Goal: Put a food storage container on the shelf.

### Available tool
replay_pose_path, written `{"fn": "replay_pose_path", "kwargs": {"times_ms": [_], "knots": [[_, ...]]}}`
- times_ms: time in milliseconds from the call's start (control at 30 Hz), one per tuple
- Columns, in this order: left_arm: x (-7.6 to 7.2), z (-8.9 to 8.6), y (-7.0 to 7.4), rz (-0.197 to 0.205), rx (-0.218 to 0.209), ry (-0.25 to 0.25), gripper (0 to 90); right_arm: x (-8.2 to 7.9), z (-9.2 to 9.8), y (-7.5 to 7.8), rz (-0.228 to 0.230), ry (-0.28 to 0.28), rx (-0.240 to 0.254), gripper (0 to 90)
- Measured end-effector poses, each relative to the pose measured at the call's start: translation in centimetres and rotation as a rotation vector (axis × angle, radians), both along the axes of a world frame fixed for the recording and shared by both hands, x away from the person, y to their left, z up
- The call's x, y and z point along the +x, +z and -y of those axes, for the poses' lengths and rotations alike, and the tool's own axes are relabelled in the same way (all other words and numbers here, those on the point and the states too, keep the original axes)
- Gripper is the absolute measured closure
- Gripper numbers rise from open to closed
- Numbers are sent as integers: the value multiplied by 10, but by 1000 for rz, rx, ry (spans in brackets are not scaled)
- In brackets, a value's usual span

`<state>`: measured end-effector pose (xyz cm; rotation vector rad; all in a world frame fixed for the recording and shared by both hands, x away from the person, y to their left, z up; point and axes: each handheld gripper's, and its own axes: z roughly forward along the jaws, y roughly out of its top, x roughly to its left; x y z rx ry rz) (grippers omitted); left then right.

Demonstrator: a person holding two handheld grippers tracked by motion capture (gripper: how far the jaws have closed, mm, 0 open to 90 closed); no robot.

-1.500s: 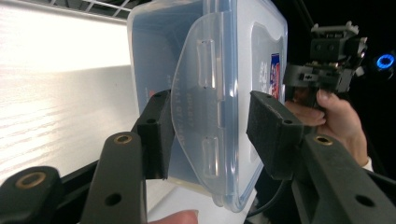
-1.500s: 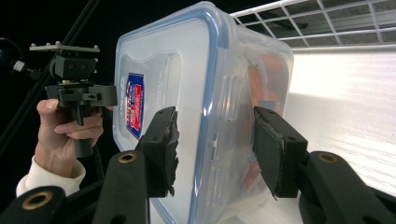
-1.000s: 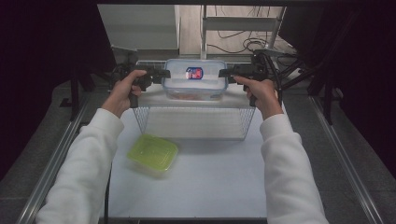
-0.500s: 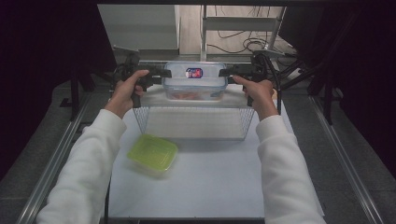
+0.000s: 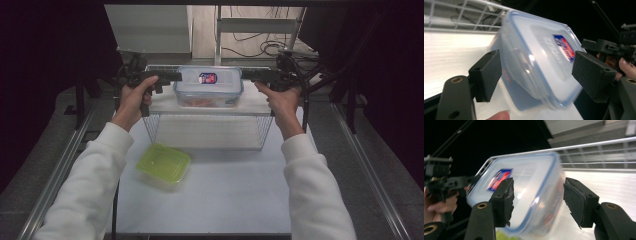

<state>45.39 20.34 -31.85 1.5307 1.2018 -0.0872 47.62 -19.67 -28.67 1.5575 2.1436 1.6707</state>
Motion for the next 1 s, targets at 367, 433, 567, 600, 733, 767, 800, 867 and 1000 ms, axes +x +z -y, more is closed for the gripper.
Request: {"fn": "replay_pose_path", "kwargs": {"times_ms": [367,433,567,600,733,767,800,867,1000], "knots": [[-55,-1,13,182,159,-50,210,-48,8,2,170,55,-125,360],[-67,-1,11,201,181,-52,209,-56,10,1,183,76,-143,346],[-91,-1,3,235,201,-71,205,-77,13,-4,199,121,-160,335],[-97,-1,0,242,212,-71,205,-83,15,-5,201,135,-160,334],[-116,-1,-12,259,240,-77,206,-102,19,-14,217,174,-155,329],[-122,-2,-15,266,250,-77,206,-106,21,-16,217,180,-147,329],[-127,-2,-20,267,251,-85,205,-111,22,-19,218,189,-135,328],[-138,-2,-31,262,252,-92,199,-120,26,-29,214,202,-127,325],[-154,2,-51,239,282,-111,197,-135,34,-47,204,207,-128,323]]}}
